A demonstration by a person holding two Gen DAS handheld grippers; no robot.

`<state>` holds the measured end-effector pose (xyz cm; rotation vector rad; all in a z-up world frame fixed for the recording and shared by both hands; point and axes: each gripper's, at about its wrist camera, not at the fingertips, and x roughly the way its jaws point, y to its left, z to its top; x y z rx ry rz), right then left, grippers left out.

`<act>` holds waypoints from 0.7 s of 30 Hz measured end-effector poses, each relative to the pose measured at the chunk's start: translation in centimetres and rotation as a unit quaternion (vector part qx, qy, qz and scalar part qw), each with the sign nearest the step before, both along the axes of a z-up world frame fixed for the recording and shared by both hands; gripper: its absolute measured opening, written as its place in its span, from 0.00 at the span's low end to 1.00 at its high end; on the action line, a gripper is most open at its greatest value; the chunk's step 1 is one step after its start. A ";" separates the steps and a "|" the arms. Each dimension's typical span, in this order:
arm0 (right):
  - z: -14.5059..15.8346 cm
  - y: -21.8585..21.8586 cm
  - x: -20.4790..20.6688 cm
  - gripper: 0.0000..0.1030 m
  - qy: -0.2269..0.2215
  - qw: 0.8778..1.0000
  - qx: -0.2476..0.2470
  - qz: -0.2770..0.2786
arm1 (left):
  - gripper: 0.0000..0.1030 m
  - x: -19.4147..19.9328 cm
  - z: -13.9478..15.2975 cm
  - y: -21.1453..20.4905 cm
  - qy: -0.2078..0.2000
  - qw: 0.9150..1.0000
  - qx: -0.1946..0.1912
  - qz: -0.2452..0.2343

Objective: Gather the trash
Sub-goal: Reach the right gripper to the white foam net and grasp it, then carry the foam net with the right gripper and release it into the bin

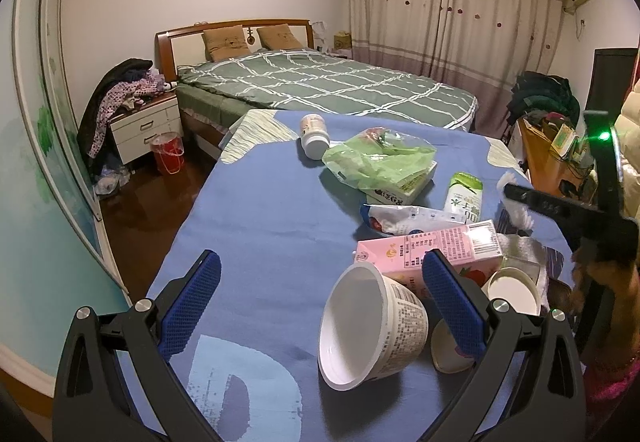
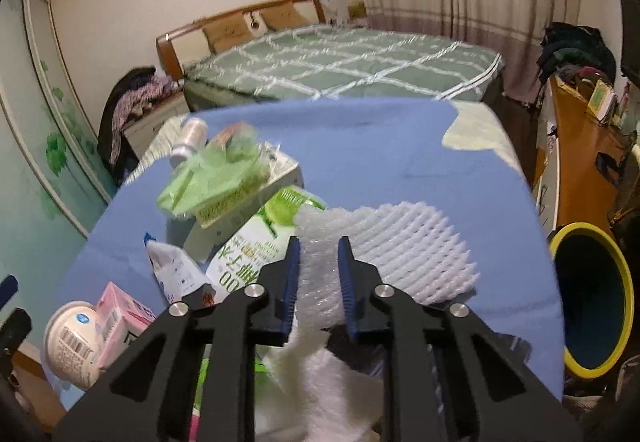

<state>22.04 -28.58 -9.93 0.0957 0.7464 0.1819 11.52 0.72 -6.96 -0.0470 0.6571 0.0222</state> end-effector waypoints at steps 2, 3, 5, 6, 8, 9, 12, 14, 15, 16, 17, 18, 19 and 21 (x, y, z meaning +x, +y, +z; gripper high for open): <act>0.9 -0.7 -0.5 0.16 -0.014 1.000 0.005 -0.002 | 0.97 0.0 0.0 -0.1 -0.002 1.000 0.000 -0.001; 1.5 -1.0 -0.8 0.16 -0.023 1.000 0.007 -0.003 | 0.97 0.0 0.0 -0.1 -0.003 1.000 0.000 -0.003; 2.6 -1.7 -1.5 0.16 -0.040 0.999 0.008 -0.006 | 0.97 -0.2 0.0 -0.3 -0.005 1.000 0.001 -0.005; 3.0 -2.1 -1.8 0.16 -0.046 0.999 0.008 -0.008 | 0.97 -0.2 0.0 -0.4 -0.006 1.000 0.002 -0.007; 3.8 -3.1 -2.4 0.16 -0.058 0.998 0.012 -0.013 | 0.97 -0.4 0.1 -0.6 -0.006 1.000 0.003 -0.010; 4.2 -3.6 -2.5 0.16 -0.062 0.998 0.013 -0.015 | 0.97 -0.4 0.2 -0.6 -0.007 1.000 0.003 -0.011; 4.9 -5.5 -3.2 0.16 -0.074 0.997 0.011 -0.033 | 0.97 -0.6 0.2 -0.8 -0.007 1.000 0.002 -0.015; 5.1 -7.2 -3.4 0.16 -0.077 0.996 0.007 -0.052 | 0.97 -0.7 0.2 -1.0 -0.007 1.000 0.002 -0.017; 5.1 -7.8 -3.4 0.16 -0.078 0.995 0.005 -0.061 | 0.97 -0.7 0.2 -1.1 -0.006 1.000 0.002 -0.018; 5.1 -8.8 -3.4 0.16 -0.077 0.994 0.001 -0.073 | 0.97 -0.8 0.3 -1.2 -0.006 1.000 0.002 -0.020; 5.0 -9.6 -3.4 0.16 -0.076 0.994 -0.001 -0.081 | 0.97 -0.8 0.2 -1.3 -0.006 1.000 0.002 -0.021; 4.8 -10.7 -3.4 0.16 -0.074 0.993 -0.005 -0.094 | 0.97 -0.8 0.2 -1.4 -0.006 1.000 0.003 -0.023; 4.6 -11.8 -3.4 0.16 -0.072 0.992 -0.009 -0.107 | 0.97 -0.8 0.2 -1.6 -0.006 1.000 0.004 -0.024; 4.1 -13.8 -3.5 0.16 -0.067 0.989 -0.015 -0.129 | 0.97 -0.8 0.2 -1.8 -0.006 1.000 0.004 -0.027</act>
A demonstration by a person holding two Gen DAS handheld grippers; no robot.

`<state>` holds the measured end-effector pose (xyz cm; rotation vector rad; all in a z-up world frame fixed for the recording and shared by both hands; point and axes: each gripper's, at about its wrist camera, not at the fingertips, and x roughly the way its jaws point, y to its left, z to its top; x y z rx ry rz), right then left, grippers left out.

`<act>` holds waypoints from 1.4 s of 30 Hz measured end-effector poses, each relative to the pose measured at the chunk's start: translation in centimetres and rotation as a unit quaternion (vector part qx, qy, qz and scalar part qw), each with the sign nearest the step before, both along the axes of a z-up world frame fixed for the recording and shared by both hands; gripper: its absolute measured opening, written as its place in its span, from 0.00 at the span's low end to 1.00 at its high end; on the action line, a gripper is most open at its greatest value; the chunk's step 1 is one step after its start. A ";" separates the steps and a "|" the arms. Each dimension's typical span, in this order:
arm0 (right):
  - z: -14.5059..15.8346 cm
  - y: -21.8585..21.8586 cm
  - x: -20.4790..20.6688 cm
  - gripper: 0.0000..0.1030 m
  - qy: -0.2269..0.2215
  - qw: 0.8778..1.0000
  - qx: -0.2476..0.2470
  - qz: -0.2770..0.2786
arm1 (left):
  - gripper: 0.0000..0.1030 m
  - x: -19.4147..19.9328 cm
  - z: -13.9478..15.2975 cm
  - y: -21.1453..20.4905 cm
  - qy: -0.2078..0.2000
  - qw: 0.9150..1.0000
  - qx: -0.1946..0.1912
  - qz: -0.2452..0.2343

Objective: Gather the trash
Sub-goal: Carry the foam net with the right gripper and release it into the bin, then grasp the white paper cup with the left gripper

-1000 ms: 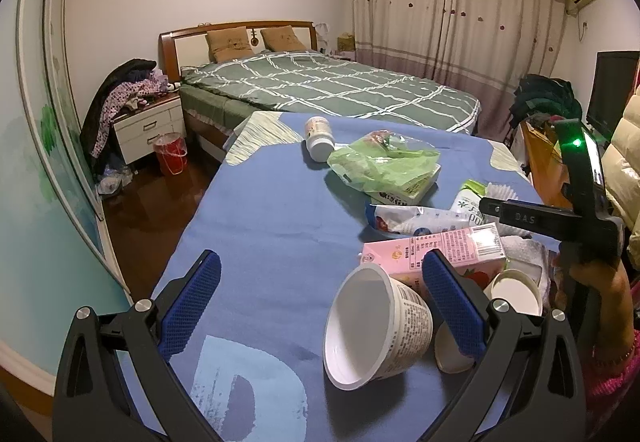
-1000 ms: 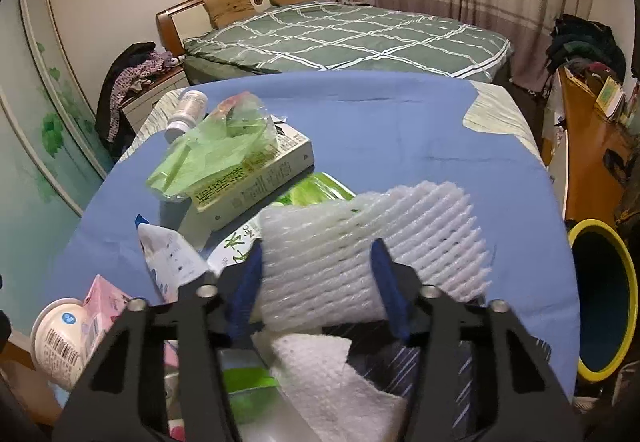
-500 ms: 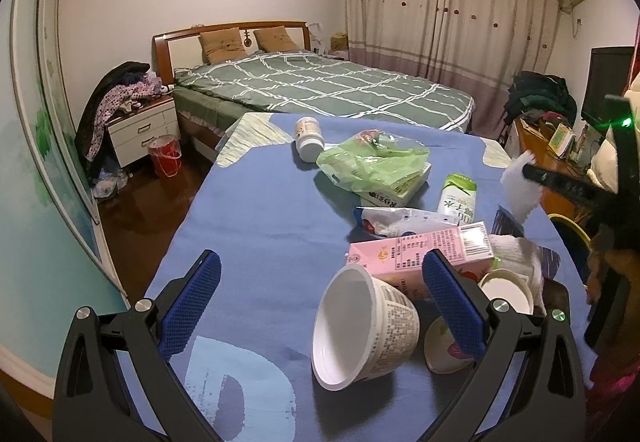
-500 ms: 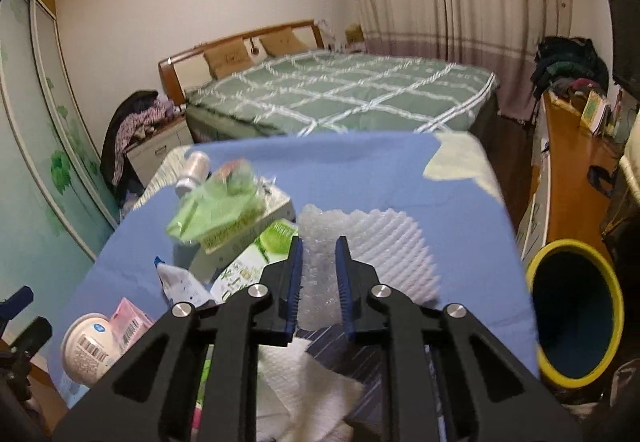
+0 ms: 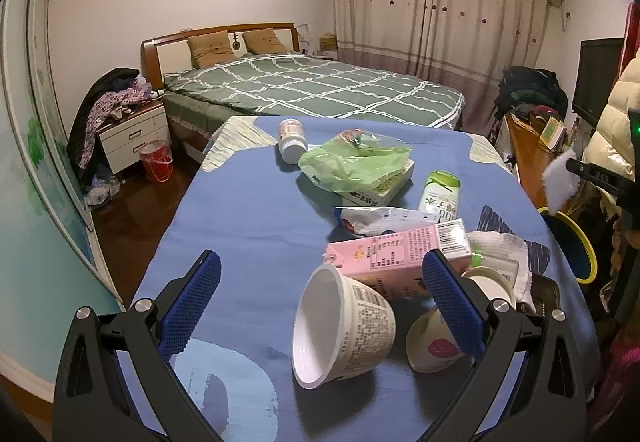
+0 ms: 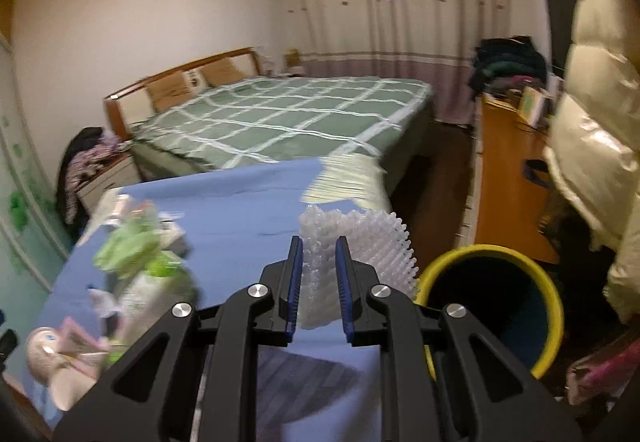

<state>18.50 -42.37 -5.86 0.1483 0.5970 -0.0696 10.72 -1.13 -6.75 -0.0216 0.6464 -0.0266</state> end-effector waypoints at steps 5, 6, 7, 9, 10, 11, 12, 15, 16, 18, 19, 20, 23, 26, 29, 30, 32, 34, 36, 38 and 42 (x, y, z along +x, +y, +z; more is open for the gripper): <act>-2.2 -5.6 0.7 0.16 0.027 0.998 -0.007 -0.052 | 0.97 0.1 0.0 -0.8 0.003 1.000 0.002 -0.006; -2.7 -6.4 0.9 0.16 0.032 0.998 -0.007 -0.057 | 0.97 0.2 -0.1 -0.9 0.004 1.000 0.002 -0.007; -3.3 -7.2 1.1 0.16 0.039 0.997 -0.008 -0.063 | 0.97 0.3 -0.1 -1.0 0.005 1.000 0.003 -0.008; -4.6 -9.1 1.9 0.16 0.057 0.996 -0.005 -0.075 | 0.97 0.3 -0.1 -1.3 0.007 1.000 0.004 -0.009; -5.3 -9.9 2.2 0.16 0.064 0.995 -0.003 -0.079 | 0.97 0.4 -0.1 -1.5 0.008 1.000 0.005 -0.010; -5.9 -10.5 2.4 0.16 0.071 0.994 -0.002 -0.083 | 0.97 0.4 -0.1 -1.6 0.008 1.000 0.006 -0.010; -6.4 -10.9 2.8 0.16 0.077 0.993 -0.001 -0.085 | 0.97 0.4 -0.1 -1.7 0.008 1.000 0.007 -0.010; -7.7 -12.2 3.3 0.20 0.090 0.992 0.011 -0.088 | 0.97 0.3 -0.1 -1.8 0.007 1.000 0.007 -0.011; -8.0 -12.6 3.3 0.22 0.093 0.991 0.015 -0.092 | 0.97 0.4 -0.1 -1.9 0.007 1.000 0.008 -0.011; -8.5 -12.9 3.3 0.34 0.096 0.991 0.018 -0.096 | 0.97 0.5 -0.2 -2.1 0.008 1.000 0.009 -0.012; -8.6 -13.1 3.2 0.36 0.095 0.990 0.021 -0.098 | 0.97 0.6 -0.2 -2.2 0.009 1.000 0.009 -0.013; -8.7 -13.1 3.1 0.38 0.094 0.990 0.023 -0.100 | 0.97 0.6 -0.2 -2.3 0.010 1.000 0.010 -0.014; -8.6 -13.0 2.3 0.39 0.092 0.990 0.036 -0.101 | 0.97 0.6 -0.4 -2.4 0.013 1.000 0.010 -0.016; -7.7 -12.1 1.0 0.47 0.076 0.992 0.044 -0.094 | 0.97 0.7 -0.8 -2.2 0.017 1.000 0.006 -0.016; -6.7 -10.9 -0.3 0.48 0.056 0.994 0.044 -0.087 | 0.97 0.8 -1.5 -1.7 0.022 1.000 0.009 -0.007; -6.3 -10.5 -0.7 0.49 0.050 0.994 0.048 -0.082 | 0.97 0.8 -1.7 -1.5 0.024 1.000 0.009 -0.004; -5.7 -9.5 -1.5 0.49 0.038 0.995 0.053 -0.074 | 0.97 0.7 -2.2 -1.1 0.027 1.000 0.010 0.000; -5.2 -8.7 -2.1 0.50 0.030 0.996 0.048 -0.068 | 0.97 0.7 -2.7 -0.7 0.033 0.999 0.012 0.004; -4.8 -8.0 -2.3 0.52 0.025 0.997 0.046 -0.061 | 0.97 0.6 -3.2 -0.5 0.039 0.999 0.015 0.004; -4.5 -7.4 -2.5 0.52 0.023 0.997 0.046 -0.053 | 0.97 0.6 -3.7 -0.3 0.046 0.999 0.017 0.000; -4.2 -6.8 -2.6 0.53 0.025 0.997 0.048 -0.048 | 0.97 0.4 -4.7 -0.3 0.052 0.998 0.020 -0.009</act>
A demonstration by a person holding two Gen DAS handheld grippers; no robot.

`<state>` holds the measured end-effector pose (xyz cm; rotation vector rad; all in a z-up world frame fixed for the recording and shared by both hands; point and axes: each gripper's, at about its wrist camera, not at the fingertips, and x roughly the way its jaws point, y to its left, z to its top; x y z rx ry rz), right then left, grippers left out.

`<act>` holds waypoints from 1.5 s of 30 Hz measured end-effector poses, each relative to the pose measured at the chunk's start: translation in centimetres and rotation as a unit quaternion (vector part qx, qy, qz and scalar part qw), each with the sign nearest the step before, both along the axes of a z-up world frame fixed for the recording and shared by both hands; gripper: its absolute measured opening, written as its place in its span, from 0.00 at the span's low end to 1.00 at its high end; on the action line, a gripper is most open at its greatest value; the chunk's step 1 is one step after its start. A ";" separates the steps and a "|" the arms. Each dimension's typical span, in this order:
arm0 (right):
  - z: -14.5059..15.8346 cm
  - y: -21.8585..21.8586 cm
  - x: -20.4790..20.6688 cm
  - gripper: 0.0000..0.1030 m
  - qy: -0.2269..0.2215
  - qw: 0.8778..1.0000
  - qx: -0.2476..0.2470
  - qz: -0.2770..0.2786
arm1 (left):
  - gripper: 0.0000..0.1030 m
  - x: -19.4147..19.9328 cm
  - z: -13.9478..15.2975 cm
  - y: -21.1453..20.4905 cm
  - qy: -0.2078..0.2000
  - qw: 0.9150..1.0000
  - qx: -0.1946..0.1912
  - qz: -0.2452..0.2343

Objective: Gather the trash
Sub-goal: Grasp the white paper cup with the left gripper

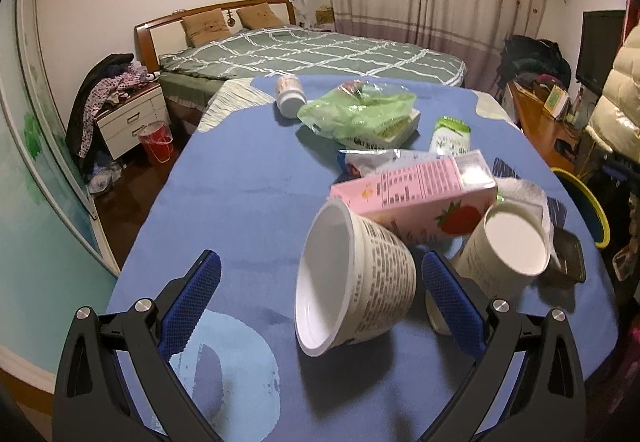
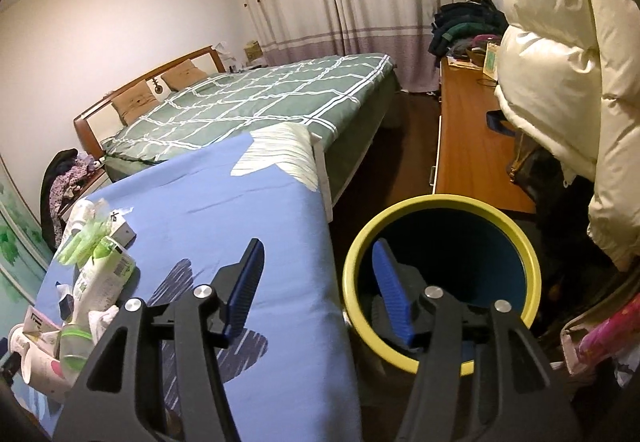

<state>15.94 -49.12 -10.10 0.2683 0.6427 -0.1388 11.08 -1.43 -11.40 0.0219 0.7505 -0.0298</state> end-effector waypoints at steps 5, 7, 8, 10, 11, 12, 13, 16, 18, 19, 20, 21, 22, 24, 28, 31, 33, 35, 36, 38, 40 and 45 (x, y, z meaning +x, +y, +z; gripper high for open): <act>0.0 0.6 0.1 0.53 0.001 1.000 0.002 0.008 | 0.96 -0.2 -0.3 -0.5 0.003 1.000 0.006 -0.014; 0.0 0.7 0.1 0.53 0.001 1.000 0.003 0.010 | 0.96 -0.3 -0.1 -0.4 0.002 1.000 -0.006 -0.019; -0.1 0.8 0.3 0.53 0.001 1.000 0.005 0.012 | 0.96 -0.5 0.1 -0.5 0.001 1.000 -0.012 -0.023; -0.3 0.9 0.3 0.54 0.002 1.000 0.008 0.015 | 0.96 -0.8 0.7 -0.8 -0.008 0.999 -0.020 -0.032; -0.3 1.0 0.3 0.54 0.002 1.000 0.008 0.016 | 0.96 -0.9 1.1 -1.2 -0.013 0.999 -0.020 -0.039; -0.4 1.0 0.3 0.54 0.001 1.000 0.009 0.017 | 0.96 -1.1 1.3 -1.4 -0.017 0.999 -0.020 -0.045; -0.5 1.0 0.2 0.54 0.001 1.000 0.009 0.018 | 0.96 -1.2 1.6 -1.8 -0.020 0.998 -0.019 -0.052; -0.5 0.9 0.1 0.54 0.000 1.000 0.013 0.019 | 0.96 -1.3 1.9 -2.6 -0.021 0.997 -0.016 -0.066; -0.5 0.7 0.0 0.54 -0.001 1.000 0.015 0.018 | 0.96 -1.5 2.1 -3.1 -0.022 0.997 -0.016 -0.069; -0.5 0.6 -0.1 0.54 -0.002 1.000 0.015 0.016 | 0.96 -1.7 2.3 -3.3 -0.026 0.997 -0.015 -0.068; -0.5 0.4 -0.1 0.54 -0.003 1.000 0.015 0.015 | 0.96 -2.0 2.7 -3.5 -0.033 0.997 -0.014 -0.068; -0.5 0.3 -0.1 0.54 -0.003 1.000 0.016 0.014 | 0.96 -2.6 3.0 -3.6 -0.039 0.997 -0.013 -0.071; -0.6 0.2 -0.2 0.54 -0.003 1.000 0.018 0.013 | 0.96 -2.9 3.4 -3.9 -0.046 0.996 -0.013 -0.076; -0.6 0.0 -0.1 0.54 -0.003 1.000 0.021 0.011 | 0.96 -3.7 4.1 -4.9 -0.053 0.993 -0.017 -0.108; -0.9 0.2 -0.1 0.55 -0.003 1.000 0.025 0.016 | 0.86 -3.5 3.5 -7.6 -0.029 0.984 -0.020 -0.172; -1.0 0.6 -0.1 0.55 -0.002 0.999 0.023 0.023 | 0.79 -2.7 2.5 -8.8 -0.009 0.982 -0.032 -0.184; -0.9 0.6 -0.3 0.55 -0.003 0.999 0.022 0.024 | 0.79 -2.1 1.9 -9.1 -0.002 0.984 -0.030 -0.178; -1.0 0.6 -0.3 0.56 -0.004 0.999 0.023 0.023 | 0.79 -1.5 1.4 -9.2 0.004 0.984 -0.033 -0.176; -1.0 0.6 -0.4 0.57 -0.004 0.999 0.023 0.022 | 0.79 -1.2 1.1 -9.3 0.008 0.984 -0.033 -0.175; -1.0 0.6 -0.5 0.57 -0.005 0.999 0.025 0.021 | 0.77 -0.5 0.5 -9.5 0.014 0.984 -0.030 -0.173; -1.1 0.5 -0.4 0.58 -0.004 0.999 0.026 0.021 | 0.76 -0.1 0.0 -9.7 0.019 0.984 -0.028 -0.174; -1.3 0.3 -0.5 0.58 0.000 0.999 0.028 0.023 | 0.59 0.9 -0.7 -10.0 0.024 0.983 -0.032 -0.179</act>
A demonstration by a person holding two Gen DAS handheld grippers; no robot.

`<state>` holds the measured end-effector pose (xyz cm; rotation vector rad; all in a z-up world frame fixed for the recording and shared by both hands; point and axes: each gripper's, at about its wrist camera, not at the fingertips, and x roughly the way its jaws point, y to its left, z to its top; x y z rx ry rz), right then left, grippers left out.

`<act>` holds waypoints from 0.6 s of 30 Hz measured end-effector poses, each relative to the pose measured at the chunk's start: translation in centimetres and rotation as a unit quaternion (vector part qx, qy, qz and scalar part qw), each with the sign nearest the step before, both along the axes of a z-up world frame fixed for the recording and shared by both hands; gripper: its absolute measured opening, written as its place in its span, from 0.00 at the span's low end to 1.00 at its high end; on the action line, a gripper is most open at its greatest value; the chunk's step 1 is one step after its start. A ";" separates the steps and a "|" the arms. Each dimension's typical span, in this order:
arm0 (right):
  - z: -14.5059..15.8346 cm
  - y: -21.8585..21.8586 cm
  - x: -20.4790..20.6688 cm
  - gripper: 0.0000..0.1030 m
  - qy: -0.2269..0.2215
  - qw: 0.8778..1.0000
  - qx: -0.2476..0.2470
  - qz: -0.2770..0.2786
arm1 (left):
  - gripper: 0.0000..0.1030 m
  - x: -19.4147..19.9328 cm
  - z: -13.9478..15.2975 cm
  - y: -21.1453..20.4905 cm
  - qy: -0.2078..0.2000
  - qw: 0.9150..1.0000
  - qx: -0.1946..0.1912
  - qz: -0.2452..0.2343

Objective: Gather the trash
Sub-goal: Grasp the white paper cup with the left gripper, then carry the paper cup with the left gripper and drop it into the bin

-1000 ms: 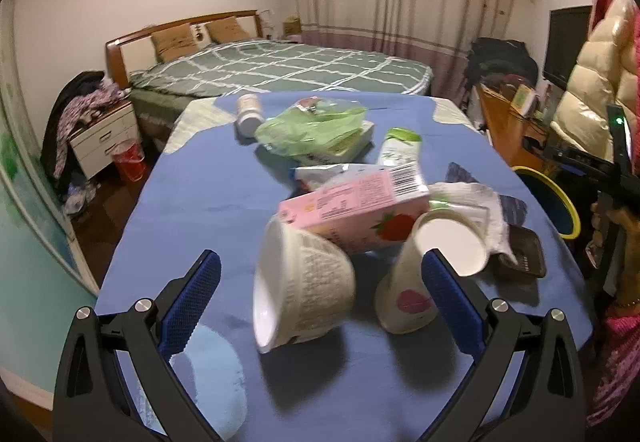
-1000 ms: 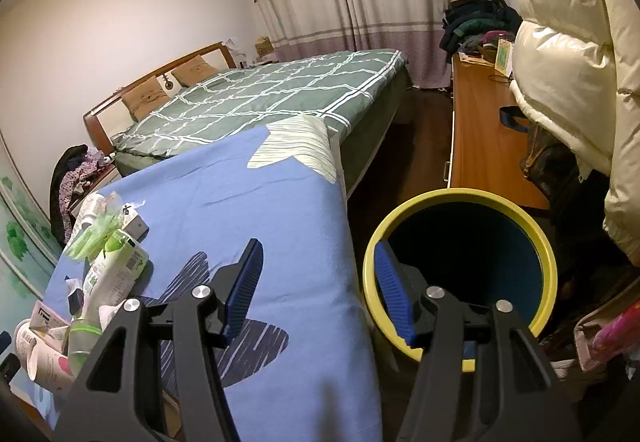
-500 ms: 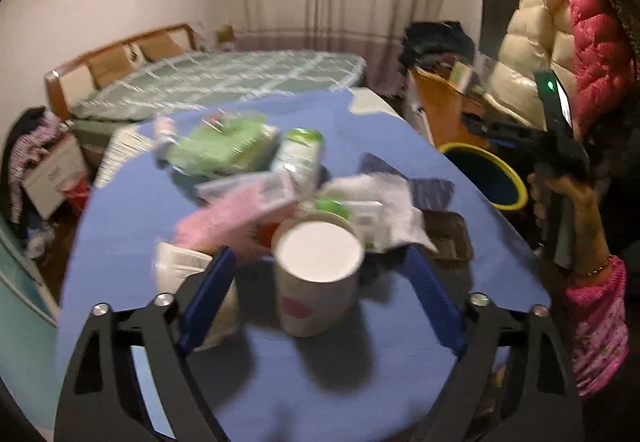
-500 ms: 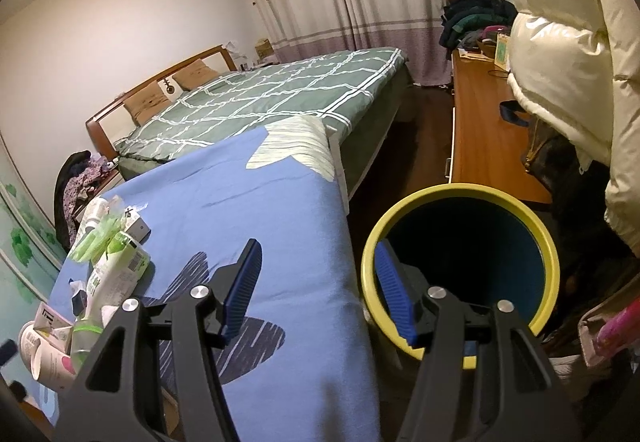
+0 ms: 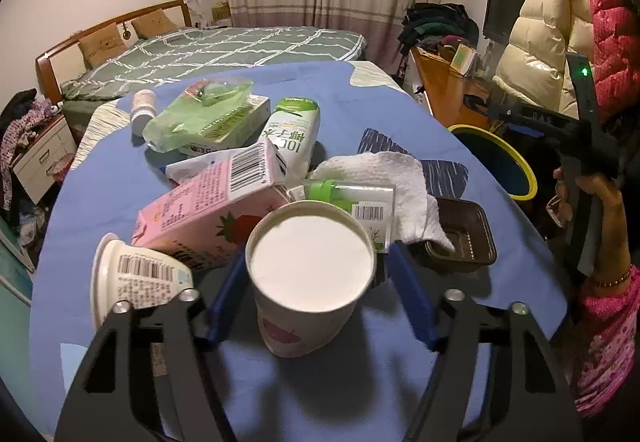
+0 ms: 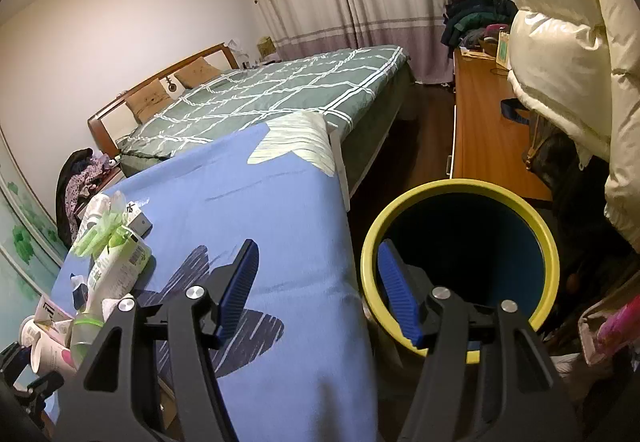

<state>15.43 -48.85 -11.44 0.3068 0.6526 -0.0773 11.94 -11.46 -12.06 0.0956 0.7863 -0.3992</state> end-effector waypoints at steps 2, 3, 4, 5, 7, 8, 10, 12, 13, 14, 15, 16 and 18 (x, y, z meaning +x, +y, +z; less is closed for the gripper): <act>-0.1 -0.2 -0.1 0.58 0.001 1.000 0.001 0.000 | 0.55 0.1 0.1 0.0 -0.001 1.000 -0.001 0.001; -0.1 -0.2 -0.2 0.58 0.001 1.000 0.001 0.000 | 0.55 0.0 0.2 0.1 -0.001 1.000 -0.002 -0.001; -0.1 -0.3 -0.3 0.58 0.001 1.000 0.002 -0.001 | 0.55 -0.1 0.3 0.0 -0.003 1.000 -0.001 -0.002; -0.1 -0.4 -0.4 0.58 0.000 1.000 0.003 -0.002 | 0.54 -0.3 0.5 -0.1 -0.006 1.000 0.002 -0.004; -0.1 -0.5 -0.5 0.58 -0.001 1.000 0.005 -0.003 | 0.54 -0.9 1.1 -0.2 -0.014 1.000 0.006 -0.010; -0.1 -0.6 -0.6 0.58 -0.001 1.000 0.006 -0.003 | 0.54 -1.2 1.4 -0.3 -0.016 1.000 0.004 -0.015; -0.1 -0.5 -0.7 0.58 -0.002 1.000 0.005 -0.002 | 0.54 -1.7 2.3 -0.5 -0.023 0.999 0.000 -0.023; -0.1 -0.6 -0.6 0.58 -0.001 1.000 0.003 -0.002 | 0.54 -2.1 3.1 -0.7 -0.032 0.999 -0.005 -0.027; 0.0 -0.7 -0.8 0.58 -0.001 1.000 0.003 -0.002 | 0.54 -2.1 3.6 -0.9 -0.037 0.999 -0.009 -0.031; 0.0 -0.9 -0.9 0.58 -0.002 1.000 0.002 -0.004 | 0.54 -2.1 4.1 -1.1 -0.040 0.999 -0.012 -0.034; 0.1 -1.0 -1.0 0.58 -0.002 1.000 0.001 -0.005 | 0.54 -2.2 4.4 -1.3 -0.043 0.998 -0.015 -0.037; 0.1 -1.1 -1.2 0.58 -0.003 1.000 -0.002 -0.008 | 0.54 -2.1 4.8 -1.6 -0.048 0.998 -0.018 -0.043; 0.2 -1.4 -1.7 0.58 -0.004 1.000 -0.006 -0.012 | 0.54 -2.0 5.3 -2.3 -0.055 0.997 -0.018 -0.048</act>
